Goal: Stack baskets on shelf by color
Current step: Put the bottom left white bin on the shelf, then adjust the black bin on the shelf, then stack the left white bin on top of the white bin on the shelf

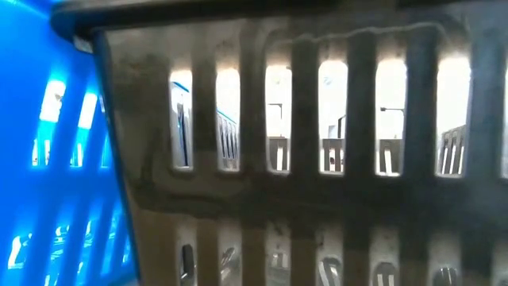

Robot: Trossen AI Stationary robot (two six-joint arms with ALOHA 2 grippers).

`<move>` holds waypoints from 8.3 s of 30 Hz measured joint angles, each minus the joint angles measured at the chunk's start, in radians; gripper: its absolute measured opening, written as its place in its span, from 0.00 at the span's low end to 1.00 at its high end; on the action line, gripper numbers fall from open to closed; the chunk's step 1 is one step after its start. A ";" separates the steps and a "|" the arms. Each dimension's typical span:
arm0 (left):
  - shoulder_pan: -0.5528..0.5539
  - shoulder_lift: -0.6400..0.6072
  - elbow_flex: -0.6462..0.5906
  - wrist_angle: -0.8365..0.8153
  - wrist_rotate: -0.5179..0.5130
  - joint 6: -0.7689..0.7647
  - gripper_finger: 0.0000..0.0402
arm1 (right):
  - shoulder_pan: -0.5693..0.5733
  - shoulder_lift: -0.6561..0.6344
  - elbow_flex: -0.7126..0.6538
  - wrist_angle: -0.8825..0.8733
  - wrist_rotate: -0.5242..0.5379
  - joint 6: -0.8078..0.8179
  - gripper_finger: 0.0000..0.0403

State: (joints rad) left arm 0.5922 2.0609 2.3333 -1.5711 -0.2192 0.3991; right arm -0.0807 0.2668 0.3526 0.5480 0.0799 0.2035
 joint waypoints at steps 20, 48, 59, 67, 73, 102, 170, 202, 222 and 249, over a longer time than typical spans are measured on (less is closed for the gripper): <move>0.054 0.002 0.000 0.000 -0.024 -0.014 0.00 | 0.000 0.000 0.000 -0.018 0.000 0.000 0.01; 0.086 0.003 -0.209 0.167 0.025 0.008 0.00 | 0.000 0.000 0.000 -0.018 0.000 0.000 0.01; 0.148 0.003 -0.209 0.191 0.102 -0.021 0.00 | 0.000 0.000 0.000 -0.018 0.000 0.000 0.01; 0.161 0.003 -0.209 0.217 0.130 0.010 0.00 | 0.000 0.000 0.000 -0.018 0.000 0.000 0.01; 0.164 0.011 -0.209 0.218 0.153 0.025 0.00 | 0.000 0.000 0.000 -0.018 0.000 0.000 0.01; 0.179 0.151 -0.214 0.243 0.100 0.120 0.01 | 0.000 0.000 0.000 -0.017 0.000 -0.001 0.01; -0.324 -0.515 -0.277 -0.001 -0.160 -0.396 0.32 | -0.307 1.264 1.027 -1.378 0.117 0.103 0.00; -0.323 -0.657 -0.413 0.017 -0.212 -0.449 0.32 | -0.337 1.504 1.027 -1.377 0.120 0.192 0.00; -0.323 -0.657 -0.413 0.017 -0.187 -0.466 0.32 | -0.150 1.204 1.479 -1.497 0.133 -0.052 0.00; -0.322 -0.656 -0.413 0.018 -0.187 -0.476 0.32 | 0.267 1.075 1.281 -2.120 0.379 0.648 0.06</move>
State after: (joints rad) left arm 0.2699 1.4048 1.9205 -1.5536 -0.4065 -0.0769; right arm 0.1864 1.3417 1.6334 -1.5723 0.4592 0.8519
